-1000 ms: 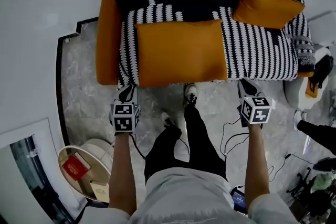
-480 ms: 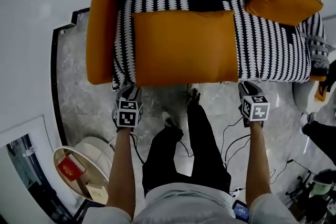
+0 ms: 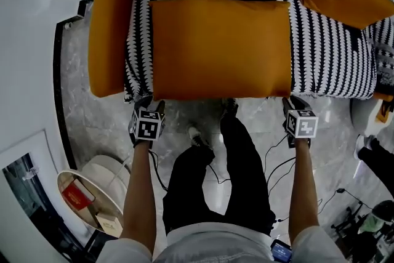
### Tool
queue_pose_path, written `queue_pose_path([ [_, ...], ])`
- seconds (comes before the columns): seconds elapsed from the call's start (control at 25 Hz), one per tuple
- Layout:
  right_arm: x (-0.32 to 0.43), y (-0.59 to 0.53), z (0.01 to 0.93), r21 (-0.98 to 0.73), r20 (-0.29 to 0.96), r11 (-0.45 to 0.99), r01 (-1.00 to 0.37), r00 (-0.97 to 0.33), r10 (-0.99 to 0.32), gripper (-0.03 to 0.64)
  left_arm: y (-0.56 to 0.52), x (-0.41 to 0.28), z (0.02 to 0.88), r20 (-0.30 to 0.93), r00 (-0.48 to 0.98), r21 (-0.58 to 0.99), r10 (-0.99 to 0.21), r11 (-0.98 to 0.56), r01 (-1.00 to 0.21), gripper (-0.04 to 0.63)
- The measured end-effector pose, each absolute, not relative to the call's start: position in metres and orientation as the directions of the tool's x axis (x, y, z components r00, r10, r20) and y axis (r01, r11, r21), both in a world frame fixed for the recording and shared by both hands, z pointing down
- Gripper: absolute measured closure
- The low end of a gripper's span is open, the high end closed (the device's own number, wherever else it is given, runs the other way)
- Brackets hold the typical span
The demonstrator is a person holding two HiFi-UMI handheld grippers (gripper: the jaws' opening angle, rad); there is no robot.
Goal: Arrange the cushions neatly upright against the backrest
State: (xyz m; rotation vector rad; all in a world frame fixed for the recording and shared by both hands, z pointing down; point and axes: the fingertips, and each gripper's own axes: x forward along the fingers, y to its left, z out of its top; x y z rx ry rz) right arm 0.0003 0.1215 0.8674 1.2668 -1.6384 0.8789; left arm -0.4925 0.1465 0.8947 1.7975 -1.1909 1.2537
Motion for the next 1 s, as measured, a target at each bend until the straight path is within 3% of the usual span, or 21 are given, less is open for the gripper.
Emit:
queue_pose_path([
  [0.2, 0.0, 0.113, 0.894, -0.059, 0.937, 0.219, -0.974, -0.13, -0.323, 0.518, 0.141, -0.492, 0.918, 0.95, 0.117, -0.004, -0.291, -0.386, -0.923, 0.413],
  [0.48, 0.002, 0.108, 0.905, -0.043, 0.959, 0.245, -0.969, -0.108, -0.261, 0.52, 0.136, -0.484, 0.919, 0.957, 0.109, 0.0, -0.268, -0.377, -0.926, 0.496],
  [0.64, -0.002, 0.104, 0.891, -0.05, 0.966, 0.298, -0.953, -0.123, -0.23, 0.599, 0.13, -0.484, 0.904, 0.961, 0.103, 0.01, -0.256, -0.341, -0.94, 0.551],
  [1.0, -0.005, 0.08, 0.844, -0.093, 0.973, 0.32, -0.943, -0.154, -0.172, 0.604, 0.105, -0.485, 0.849, 0.968, 0.092, 0.021, -0.235, -0.288, -0.957, 0.566],
])
